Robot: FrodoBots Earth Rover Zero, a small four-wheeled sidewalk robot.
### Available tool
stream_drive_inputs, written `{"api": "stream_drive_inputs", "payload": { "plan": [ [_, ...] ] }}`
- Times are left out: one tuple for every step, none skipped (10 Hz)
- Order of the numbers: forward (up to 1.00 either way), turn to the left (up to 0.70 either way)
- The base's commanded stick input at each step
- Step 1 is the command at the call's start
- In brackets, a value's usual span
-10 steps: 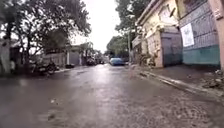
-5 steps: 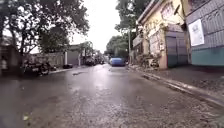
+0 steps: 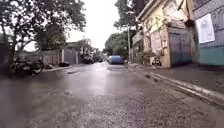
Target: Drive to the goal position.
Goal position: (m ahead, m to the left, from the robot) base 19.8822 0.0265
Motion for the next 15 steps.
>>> {"api": "stream_drive_inputs", "payload": {
  "plan": [
    [1.0,0.0],
    [1.0,0.0],
    [1.0,0.0],
    [1.0,0.0],
    [1.0,0.0],
    [1.0,0.22],
    [1.0,0.07],
    [1.0,0.19],
    [1.0,0.03],
    [1.0,0.0],
    [1.0,0.0],
    [1.0,0.27],
    [1.0,0.27],
    [1.0,0.27],
    [1.0,0.27]
  ]
}}
